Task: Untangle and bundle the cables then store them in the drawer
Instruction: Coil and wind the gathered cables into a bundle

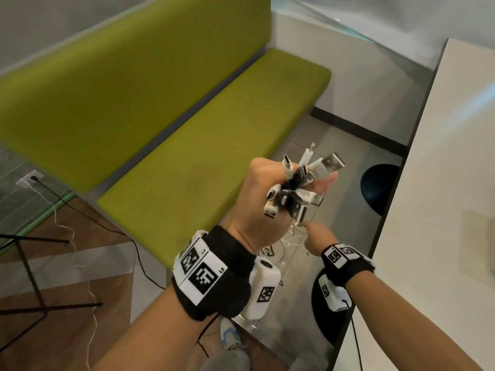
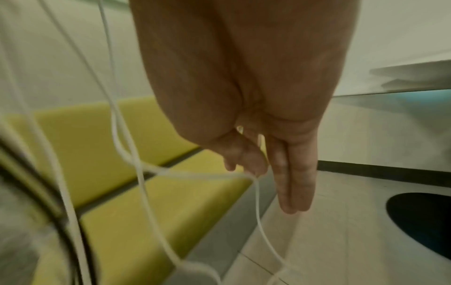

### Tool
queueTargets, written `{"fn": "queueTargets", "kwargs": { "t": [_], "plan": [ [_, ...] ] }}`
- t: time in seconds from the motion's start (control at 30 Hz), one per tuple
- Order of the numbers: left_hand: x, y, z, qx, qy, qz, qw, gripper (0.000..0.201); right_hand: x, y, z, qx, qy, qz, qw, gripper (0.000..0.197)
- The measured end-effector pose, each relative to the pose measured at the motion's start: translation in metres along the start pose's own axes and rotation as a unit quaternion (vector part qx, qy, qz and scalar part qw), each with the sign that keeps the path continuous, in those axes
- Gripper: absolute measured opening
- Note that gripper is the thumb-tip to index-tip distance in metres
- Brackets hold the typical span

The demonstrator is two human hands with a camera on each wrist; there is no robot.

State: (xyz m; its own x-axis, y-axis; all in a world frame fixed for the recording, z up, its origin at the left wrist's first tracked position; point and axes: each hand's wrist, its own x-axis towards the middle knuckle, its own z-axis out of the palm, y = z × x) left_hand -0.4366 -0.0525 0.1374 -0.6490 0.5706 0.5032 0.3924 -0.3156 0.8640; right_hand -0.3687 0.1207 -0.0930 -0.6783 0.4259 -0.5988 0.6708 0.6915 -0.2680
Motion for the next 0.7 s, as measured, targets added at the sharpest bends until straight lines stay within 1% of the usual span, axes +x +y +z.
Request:
{"fn": "queueTargets", "kwargs": {
  "t": [0.07,0.1,0.2,0.23,0.27,0.33,0.4,0.47,0.53,0.57,0.63,0.67,0.7],
  "plan": [
    [-0.003,-0.001,0.000,0.012,-0.017,-0.007,1.000,0.037,-0.016,-0.001,-0.011,0.031,0.023,-0.027,0.999,0.066],
    [-0.005,-0.003,0.002,0.024,-0.018,-0.017,0.999,0.034,-0.026,-0.002,-0.017,0.046,0.032,-0.040,0.998,0.066],
    [-0.020,-0.014,0.007,0.052,-0.026,-0.020,0.998,0.008,-0.057,-0.004,-0.029,0.122,0.057,-0.080,0.988,0.054],
    [-0.025,-0.017,0.011,0.063,-0.029,-0.029,0.997,0.012,-0.070,-0.006,-0.034,0.152,0.056,-0.107,0.981,0.053],
    [-0.030,-0.020,0.015,0.072,-0.032,-0.040,0.996,0.020,-0.085,-0.009,-0.040,0.190,0.042,-0.134,0.972,0.053],
    [-0.038,-0.017,0.025,0.070,-0.037,-0.058,0.995,0.038,-0.116,-0.016,-0.050,0.269,-0.009,-0.201,0.942,0.058],
    [-0.048,-0.014,0.034,0.063,-0.057,-0.073,0.994,0.042,-0.144,-0.022,-0.055,0.307,-0.058,-0.270,0.911,0.061],
    [-0.062,-0.012,0.042,0.059,-0.069,-0.092,0.992,0.048,-0.166,-0.030,-0.053,0.312,-0.078,-0.323,0.890,0.053],
    [-0.074,-0.013,0.052,0.074,-0.076,-0.108,0.989,0.052,-0.183,-0.036,-0.046,0.335,-0.063,-0.346,0.874,0.039],
    [-0.079,-0.013,0.058,0.079,-0.085,-0.114,0.987,0.054,-0.188,-0.036,-0.040,0.351,-0.050,-0.353,0.866,0.039],
    [-0.089,-0.010,0.071,0.088,-0.107,-0.128,0.982,0.053,-0.194,-0.030,-0.028,0.385,-0.028,-0.346,0.855,0.044],
    [-0.094,-0.008,0.077,0.092,-0.110,-0.135,0.980,0.055,-0.196,-0.025,-0.021,0.396,-0.025,-0.332,0.856,0.043],
    [-0.097,-0.004,0.083,0.095,-0.108,-0.145,0.979,0.055,-0.197,-0.018,-0.016,0.402,-0.038,-0.323,0.856,0.036]
  ]
}}
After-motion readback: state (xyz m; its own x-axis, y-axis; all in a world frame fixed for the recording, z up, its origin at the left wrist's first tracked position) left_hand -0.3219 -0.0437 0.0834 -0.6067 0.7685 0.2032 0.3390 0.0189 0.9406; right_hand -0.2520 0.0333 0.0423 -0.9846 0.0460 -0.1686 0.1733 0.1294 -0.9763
